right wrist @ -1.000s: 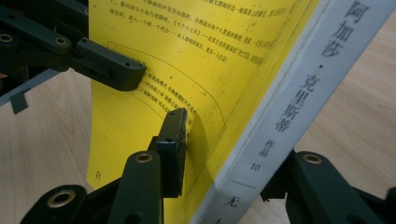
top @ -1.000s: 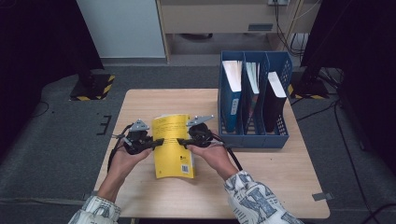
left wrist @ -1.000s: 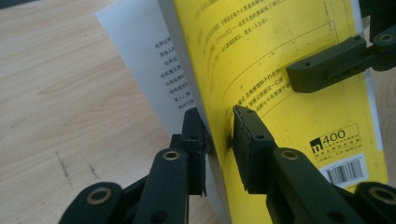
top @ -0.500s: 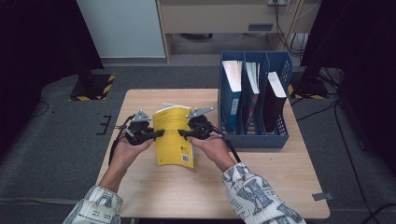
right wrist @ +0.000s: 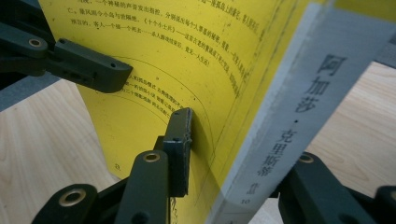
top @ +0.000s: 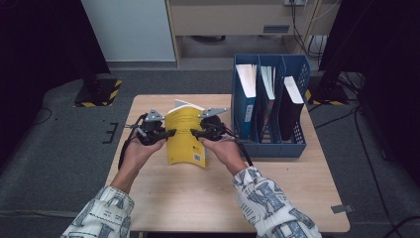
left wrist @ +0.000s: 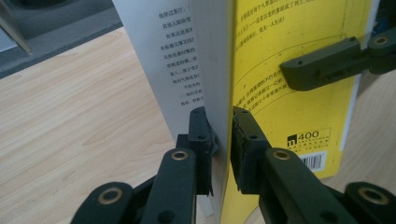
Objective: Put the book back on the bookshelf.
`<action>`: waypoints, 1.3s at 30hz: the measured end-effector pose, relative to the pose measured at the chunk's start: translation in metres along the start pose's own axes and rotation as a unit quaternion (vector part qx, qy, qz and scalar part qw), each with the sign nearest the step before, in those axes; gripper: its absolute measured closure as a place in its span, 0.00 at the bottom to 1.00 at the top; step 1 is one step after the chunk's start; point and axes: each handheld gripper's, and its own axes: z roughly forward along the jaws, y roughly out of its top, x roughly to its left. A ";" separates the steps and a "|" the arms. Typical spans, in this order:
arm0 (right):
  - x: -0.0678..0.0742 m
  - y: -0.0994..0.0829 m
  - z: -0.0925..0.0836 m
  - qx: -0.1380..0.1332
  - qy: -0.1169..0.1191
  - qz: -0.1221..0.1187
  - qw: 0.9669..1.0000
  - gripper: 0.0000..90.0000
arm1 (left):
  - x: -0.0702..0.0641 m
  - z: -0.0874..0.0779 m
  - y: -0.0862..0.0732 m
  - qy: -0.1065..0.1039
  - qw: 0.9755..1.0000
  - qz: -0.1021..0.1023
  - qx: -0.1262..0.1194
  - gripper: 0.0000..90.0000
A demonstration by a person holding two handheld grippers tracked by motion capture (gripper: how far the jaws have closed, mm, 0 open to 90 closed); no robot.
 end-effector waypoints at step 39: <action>0.038 -0.028 -0.027 -0.029 0.014 -0.038 0.999 0.64 | -0.027 -0.032 -0.042 0.005 0.998 -0.024 -0.066 0.74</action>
